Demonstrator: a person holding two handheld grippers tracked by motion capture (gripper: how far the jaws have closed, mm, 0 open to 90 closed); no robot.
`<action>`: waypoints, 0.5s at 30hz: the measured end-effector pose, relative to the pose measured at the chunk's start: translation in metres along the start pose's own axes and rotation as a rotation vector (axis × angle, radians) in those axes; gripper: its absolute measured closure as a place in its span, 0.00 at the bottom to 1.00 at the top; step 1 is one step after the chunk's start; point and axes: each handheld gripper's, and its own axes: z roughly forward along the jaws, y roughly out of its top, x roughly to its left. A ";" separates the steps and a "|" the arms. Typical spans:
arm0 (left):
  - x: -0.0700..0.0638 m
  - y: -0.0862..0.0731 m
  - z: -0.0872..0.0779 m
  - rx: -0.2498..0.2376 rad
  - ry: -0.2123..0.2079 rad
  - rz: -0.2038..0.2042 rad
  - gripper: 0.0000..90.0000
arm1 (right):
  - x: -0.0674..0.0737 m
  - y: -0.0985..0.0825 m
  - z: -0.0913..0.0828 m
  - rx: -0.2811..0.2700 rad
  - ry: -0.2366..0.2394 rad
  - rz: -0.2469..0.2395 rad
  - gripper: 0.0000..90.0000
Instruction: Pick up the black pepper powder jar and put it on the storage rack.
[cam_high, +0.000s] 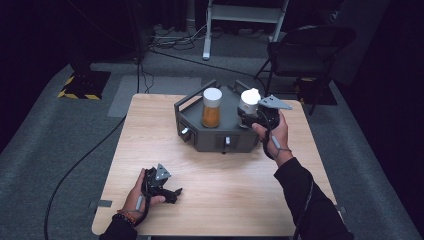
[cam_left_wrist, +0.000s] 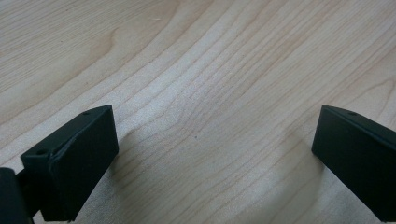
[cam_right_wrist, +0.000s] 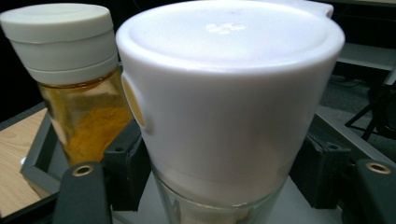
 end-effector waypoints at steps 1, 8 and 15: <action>0.000 0.000 0.000 0.000 0.000 0.000 0.00 | 0.000 0.000 0.002 0.000 -0.001 0.004 0.33; 0.000 0.000 0.000 0.000 -0.001 0.001 0.00 | -0.001 -0.002 0.010 0.017 -0.017 0.008 0.33; 0.000 0.000 0.000 0.000 -0.001 0.001 0.00 | -0.003 -0.003 0.014 0.024 -0.025 0.018 0.33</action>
